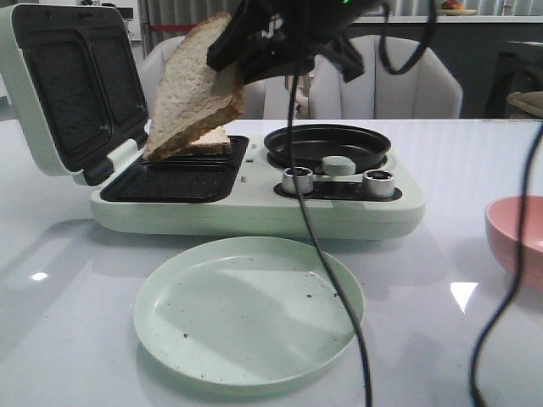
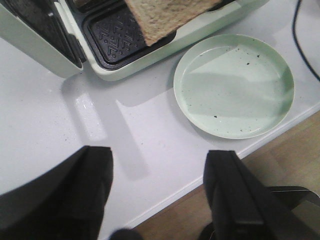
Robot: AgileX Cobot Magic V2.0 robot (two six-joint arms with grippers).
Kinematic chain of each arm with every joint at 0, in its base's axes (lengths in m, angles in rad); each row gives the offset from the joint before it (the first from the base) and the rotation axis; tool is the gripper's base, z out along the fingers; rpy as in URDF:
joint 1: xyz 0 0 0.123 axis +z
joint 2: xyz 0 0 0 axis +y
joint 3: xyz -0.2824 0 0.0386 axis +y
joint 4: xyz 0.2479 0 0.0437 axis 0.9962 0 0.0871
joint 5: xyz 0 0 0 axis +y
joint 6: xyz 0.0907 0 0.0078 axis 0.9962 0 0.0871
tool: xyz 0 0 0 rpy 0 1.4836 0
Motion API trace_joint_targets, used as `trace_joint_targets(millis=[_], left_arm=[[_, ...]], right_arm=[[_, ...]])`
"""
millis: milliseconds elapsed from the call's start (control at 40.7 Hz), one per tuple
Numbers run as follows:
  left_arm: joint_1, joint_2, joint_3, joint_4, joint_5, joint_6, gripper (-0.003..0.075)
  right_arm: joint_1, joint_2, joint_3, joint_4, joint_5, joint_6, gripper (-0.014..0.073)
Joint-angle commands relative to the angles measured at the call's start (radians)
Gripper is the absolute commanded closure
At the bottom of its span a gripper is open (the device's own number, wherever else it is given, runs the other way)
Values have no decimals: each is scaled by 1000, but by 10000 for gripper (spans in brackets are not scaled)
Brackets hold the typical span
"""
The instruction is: Make breakfast with bread and shrimp
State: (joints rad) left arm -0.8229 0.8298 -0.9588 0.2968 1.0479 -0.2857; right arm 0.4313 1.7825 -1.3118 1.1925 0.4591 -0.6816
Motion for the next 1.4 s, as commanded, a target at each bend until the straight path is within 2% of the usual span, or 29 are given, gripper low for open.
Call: trace_joint_targets(millis=[0,172,246,369,467,590,688,786,885,958,1106,1229,1376], left_arm=[[-6,-3,-25,24,-61,-7,267],[-6,-3,-25,24,-61,-7,267],[-6,-3,-25,24,-61,-7,267],[-6,-3,-25,24,-61,-7,267],[-6,-3,-25,24,-61,-7,267],[-6,-3,-25,26,-61,-7,267],[-6,-3,-25,26,-61,-7,267],[-6,-3,-25,26,-61,-7,267],[-6,-3,-25,26,-61,-7,267],[-6,-3,-25,26,-61,-7,267],[-6,-3,-25,26,-61,-7,267],[-6,-3,-25,26,-61,-7,267],[-6,-3,-25,26,-61,-7,267]], right_arm=[[1,56,-130,89,2,-19,549],[1,226,-282,139,53,-19,515],[1,278,-329,140,67,-19,433],[0,331,-374,137,98,-19,188],[-12,332,-374,120,102,-20,88],[-48,311,-374,111,151,-20,80],[-75,269,-368,48,184,-20,83],[-93,200,-350,-87,205,2,90],[-99,115,-318,-264,204,94,90],[-99,40,-279,-460,206,194,90],[-98,-133,-135,-739,205,384,90],[-99,-287,7,-862,195,452,90],[-99,-462,177,-897,196,465,90]])
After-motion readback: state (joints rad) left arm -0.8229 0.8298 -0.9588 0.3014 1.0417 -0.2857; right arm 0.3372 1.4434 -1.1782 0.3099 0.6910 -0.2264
